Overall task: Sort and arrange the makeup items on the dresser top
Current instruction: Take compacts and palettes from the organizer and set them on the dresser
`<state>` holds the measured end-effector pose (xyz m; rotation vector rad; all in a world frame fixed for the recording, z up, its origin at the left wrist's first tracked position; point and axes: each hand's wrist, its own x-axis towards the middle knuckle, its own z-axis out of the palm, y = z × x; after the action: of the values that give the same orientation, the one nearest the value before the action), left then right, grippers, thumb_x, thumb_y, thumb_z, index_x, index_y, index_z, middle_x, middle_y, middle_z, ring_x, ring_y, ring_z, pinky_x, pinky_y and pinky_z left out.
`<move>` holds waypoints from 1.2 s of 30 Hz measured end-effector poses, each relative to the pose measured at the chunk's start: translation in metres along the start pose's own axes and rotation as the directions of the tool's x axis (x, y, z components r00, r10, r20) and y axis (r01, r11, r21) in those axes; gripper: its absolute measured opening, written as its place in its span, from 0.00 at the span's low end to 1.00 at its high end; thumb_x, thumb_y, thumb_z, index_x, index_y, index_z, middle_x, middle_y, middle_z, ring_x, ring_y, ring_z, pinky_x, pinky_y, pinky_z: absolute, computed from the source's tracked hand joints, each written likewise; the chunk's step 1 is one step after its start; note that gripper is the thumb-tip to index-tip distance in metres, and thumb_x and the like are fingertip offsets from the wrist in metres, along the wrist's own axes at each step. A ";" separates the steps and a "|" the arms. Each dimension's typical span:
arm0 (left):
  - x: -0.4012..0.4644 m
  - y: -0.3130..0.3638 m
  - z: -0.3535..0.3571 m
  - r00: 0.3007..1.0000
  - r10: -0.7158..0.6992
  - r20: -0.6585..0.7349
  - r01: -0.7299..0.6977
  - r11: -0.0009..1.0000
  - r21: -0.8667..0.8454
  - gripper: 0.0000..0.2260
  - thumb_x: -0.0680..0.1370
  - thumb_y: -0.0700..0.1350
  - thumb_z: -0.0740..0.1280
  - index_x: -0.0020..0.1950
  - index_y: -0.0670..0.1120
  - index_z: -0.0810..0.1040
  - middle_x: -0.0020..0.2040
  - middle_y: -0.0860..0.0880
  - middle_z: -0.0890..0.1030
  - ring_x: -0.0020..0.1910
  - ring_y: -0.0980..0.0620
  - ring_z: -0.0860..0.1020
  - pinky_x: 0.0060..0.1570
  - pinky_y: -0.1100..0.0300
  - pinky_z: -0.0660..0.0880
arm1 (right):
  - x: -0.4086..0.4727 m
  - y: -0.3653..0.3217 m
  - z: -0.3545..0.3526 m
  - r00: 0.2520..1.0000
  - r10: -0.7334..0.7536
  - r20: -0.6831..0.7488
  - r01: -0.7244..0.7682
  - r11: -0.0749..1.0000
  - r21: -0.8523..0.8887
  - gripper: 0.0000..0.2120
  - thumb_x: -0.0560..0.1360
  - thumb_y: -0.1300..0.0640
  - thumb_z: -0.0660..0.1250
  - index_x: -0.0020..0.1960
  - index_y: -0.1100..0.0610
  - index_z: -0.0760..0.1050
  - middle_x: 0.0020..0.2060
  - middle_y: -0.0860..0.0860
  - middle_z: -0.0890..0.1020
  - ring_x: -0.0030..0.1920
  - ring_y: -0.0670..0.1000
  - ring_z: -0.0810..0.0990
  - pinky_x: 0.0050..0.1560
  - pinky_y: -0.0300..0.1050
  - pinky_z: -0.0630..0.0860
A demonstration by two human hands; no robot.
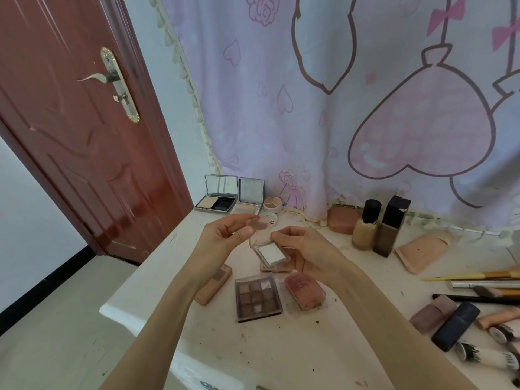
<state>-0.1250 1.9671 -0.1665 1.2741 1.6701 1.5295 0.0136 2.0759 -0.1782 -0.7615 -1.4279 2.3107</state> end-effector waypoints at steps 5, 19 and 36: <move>0.018 -0.004 0.006 0.997 0.004 -0.076 -0.004 1.000 -0.006 0.07 0.77 0.39 0.63 0.53 0.46 0.79 0.43 0.53 0.85 0.36 0.61 0.76 0.36 0.70 0.71 | 0.009 -0.006 -0.007 0.999 -0.009 -0.040 0.009 1.000 -0.006 0.04 0.74 0.64 0.67 0.47 0.62 0.80 0.38 0.54 0.83 0.35 0.50 0.82 0.35 0.42 0.81; 0.047 -0.087 -0.009 0.892 -0.451 -0.040 0.185 0.283 0.941 0.30 0.79 0.62 0.49 0.76 0.50 0.46 0.77 0.44 0.42 0.75 0.43 0.42 0.72 0.44 0.44 | 0.115 -0.003 -0.051 0.752 -0.181 -0.634 0.009 0.964 -0.265 0.09 0.72 0.64 0.67 0.35 0.53 0.77 0.45 0.59 0.84 0.42 0.59 0.83 0.45 0.55 0.81; 0.046 -0.092 -0.015 0.893 -0.450 -0.031 0.163 0.257 0.953 0.31 0.78 0.64 0.47 0.76 0.53 0.44 0.77 0.46 0.42 0.76 0.45 0.42 0.72 0.45 0.44 | 0.128 0.000 -0.052 0.678 -0.383 -0.627 -0.023 0.842 -0.539 0.10 0.74 0.61 0.64 0.46 0.66 0.81 0.40 0.59 0.82 0.38 0.55 0.76 0.46 0.52 0.77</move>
<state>-0.1825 2.0098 -0.2418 1.3811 2.5378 -0.0716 -0.0596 2.1807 -0.2314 -1.3957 -1.5971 1.1920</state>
